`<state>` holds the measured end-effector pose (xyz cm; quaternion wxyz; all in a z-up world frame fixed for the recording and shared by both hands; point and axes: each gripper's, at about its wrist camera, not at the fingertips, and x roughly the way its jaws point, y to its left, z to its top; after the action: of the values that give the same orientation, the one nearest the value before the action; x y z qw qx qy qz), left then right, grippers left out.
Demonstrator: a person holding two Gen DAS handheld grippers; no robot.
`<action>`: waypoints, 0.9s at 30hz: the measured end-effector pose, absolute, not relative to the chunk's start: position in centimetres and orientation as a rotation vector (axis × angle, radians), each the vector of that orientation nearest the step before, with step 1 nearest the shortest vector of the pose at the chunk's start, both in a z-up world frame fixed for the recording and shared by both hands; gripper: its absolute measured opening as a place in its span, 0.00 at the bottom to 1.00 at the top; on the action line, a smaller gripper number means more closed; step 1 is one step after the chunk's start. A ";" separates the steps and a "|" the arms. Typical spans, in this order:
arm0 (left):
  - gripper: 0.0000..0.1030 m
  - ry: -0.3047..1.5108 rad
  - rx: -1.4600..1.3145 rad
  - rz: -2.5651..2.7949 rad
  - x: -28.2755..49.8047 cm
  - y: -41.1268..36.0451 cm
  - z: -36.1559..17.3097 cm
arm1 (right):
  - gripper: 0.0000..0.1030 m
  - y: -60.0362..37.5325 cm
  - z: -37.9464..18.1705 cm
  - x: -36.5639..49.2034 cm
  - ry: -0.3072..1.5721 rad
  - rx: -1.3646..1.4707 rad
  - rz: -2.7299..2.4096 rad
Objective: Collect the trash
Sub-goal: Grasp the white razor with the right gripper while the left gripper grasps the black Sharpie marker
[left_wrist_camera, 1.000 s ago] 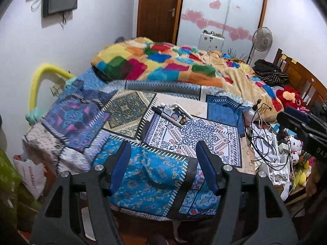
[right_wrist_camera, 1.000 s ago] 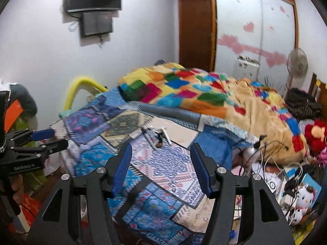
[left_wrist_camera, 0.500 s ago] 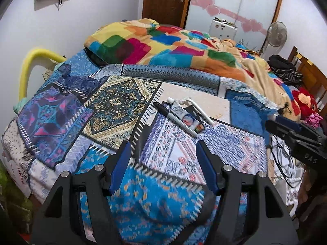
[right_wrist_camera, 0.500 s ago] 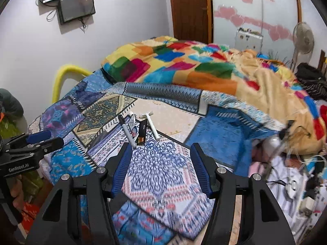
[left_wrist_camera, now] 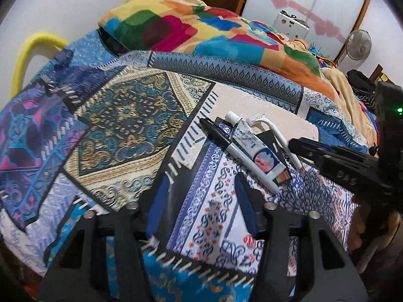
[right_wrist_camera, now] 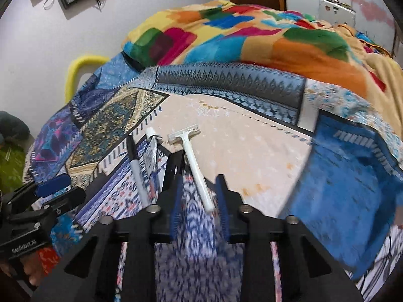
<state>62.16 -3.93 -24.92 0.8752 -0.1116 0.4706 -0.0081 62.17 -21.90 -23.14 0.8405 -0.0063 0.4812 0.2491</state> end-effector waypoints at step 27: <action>0.24 0.969 -0.230 0.101 67.3 -8.8 -27.3 | 0.09 -24.0 -22.6 58.0 0.932 -0.007 0.423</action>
<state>67.31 -8.78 -27.33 0.8773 -0.1101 0.4646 0.0486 58.05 -24.01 -22.62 0.8719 -0.0031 0.4458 0.2024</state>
